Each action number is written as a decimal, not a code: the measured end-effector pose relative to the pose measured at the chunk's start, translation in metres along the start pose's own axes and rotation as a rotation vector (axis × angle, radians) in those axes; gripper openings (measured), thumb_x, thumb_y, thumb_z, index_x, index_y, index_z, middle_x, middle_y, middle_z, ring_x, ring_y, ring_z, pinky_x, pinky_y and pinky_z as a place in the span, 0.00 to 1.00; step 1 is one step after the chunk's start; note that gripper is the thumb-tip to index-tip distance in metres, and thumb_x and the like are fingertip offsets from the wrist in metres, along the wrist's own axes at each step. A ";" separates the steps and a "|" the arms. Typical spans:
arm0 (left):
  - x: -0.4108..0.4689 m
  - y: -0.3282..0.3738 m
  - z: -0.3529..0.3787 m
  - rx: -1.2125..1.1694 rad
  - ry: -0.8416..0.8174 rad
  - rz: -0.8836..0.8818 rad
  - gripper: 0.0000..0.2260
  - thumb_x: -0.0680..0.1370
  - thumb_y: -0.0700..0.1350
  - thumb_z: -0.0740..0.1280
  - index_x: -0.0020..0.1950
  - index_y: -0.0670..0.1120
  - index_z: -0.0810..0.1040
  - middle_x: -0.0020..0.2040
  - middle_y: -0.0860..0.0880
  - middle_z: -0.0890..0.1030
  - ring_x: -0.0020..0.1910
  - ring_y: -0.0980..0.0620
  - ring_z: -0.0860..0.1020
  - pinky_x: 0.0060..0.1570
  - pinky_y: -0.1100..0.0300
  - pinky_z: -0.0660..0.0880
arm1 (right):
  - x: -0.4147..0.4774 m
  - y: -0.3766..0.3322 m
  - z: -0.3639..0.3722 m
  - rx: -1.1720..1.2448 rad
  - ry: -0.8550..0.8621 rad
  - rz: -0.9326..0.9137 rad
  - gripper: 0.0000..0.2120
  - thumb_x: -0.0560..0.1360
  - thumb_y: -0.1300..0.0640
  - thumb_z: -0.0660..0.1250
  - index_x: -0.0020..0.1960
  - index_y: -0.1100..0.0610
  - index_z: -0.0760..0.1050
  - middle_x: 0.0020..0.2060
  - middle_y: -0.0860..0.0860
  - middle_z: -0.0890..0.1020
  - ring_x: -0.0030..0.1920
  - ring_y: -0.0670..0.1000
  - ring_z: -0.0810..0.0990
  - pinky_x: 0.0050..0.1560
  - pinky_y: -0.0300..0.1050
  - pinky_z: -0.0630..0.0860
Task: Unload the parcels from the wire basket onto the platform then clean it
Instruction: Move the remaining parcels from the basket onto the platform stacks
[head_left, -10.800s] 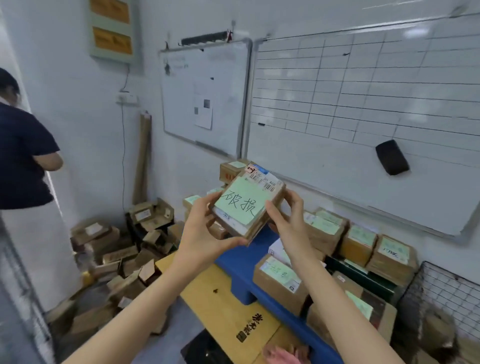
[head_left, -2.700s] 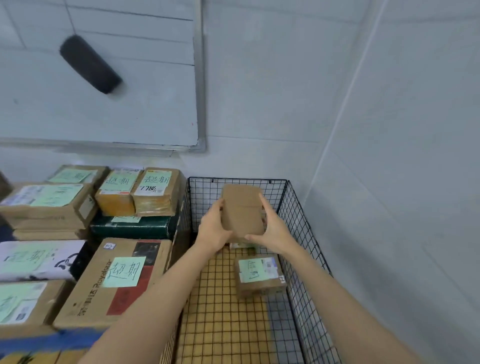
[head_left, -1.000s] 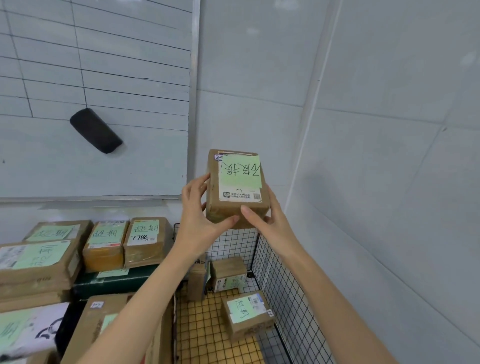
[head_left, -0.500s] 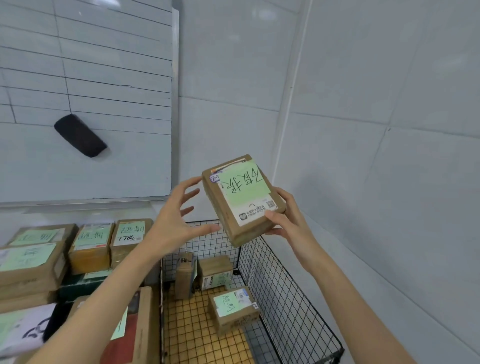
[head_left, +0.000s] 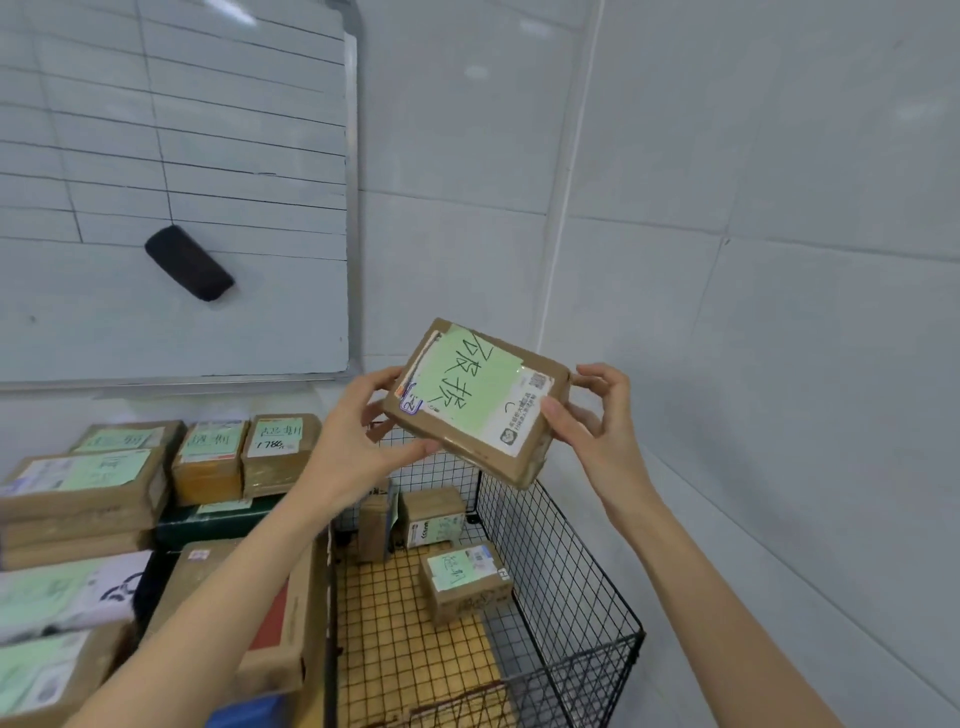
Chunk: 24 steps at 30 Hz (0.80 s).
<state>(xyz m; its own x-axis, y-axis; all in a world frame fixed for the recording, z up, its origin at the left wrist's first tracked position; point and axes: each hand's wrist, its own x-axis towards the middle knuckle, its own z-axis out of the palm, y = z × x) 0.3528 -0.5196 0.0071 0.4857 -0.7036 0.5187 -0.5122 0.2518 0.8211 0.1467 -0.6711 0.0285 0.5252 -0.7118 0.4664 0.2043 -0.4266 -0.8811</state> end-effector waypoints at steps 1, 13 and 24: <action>-0.007 0.002 0.002 -0.005 0.022 -0.010 0.42 0.59 0.58 0.79 0.70 0.53 0.70 0.66 0.54 0.75 0.64 0.52 0.76 0.66 0.48 0.74 | -0.004 -0.003 0.002 0.016 0.019 0.004 0.28 0.66 0.40 0.74 0.61 0.45 0.67 0.62 0.42 0.73 0.63 0.52 0.78 0.63 0.54 0.76; -0.101 0.028 -0.008 0.192 0.296 -0.077 0.33 0.68 0.45 0.79 0.67 0.53 0.67 0.60 0.64 0.74 0.57 0.72 0.72 0.54 0.71 0.72 | -0.064 -0.019 0.047 0.004 -0.227 0.068 0.29 0.68 0.31 0.65 0.67 0.25 0.58 0.66 0.37 0.70 0.65 0.50 0.77 0.61 0.58 0.79; -0.152 0.067 -0.063 0.347 0.102 -0.045 0.43 0.66 0.52 0.80 0.74 0.60 0.59 0.71 0.66 0.67 0.69 0.62 0.70 0.68 0.49 0.71 | -0.078 -0.043 0.052 0.079 -0.364 0.070 0.31 0.71 0.41 0.73 0.71 0.35 0.65 0.67 0.46 0.77 0.59 0.49 0.81 0.52 0.43 0.79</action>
<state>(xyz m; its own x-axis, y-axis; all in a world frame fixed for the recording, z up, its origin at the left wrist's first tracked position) 0.2893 -0.3544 -0.0016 0.5721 -0.6346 0.5196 -0.6902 -0.0304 0.7229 0.1400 -0.5686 0.0260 0.7965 -0.4866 0.3588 0.2129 -0.3296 -0.9198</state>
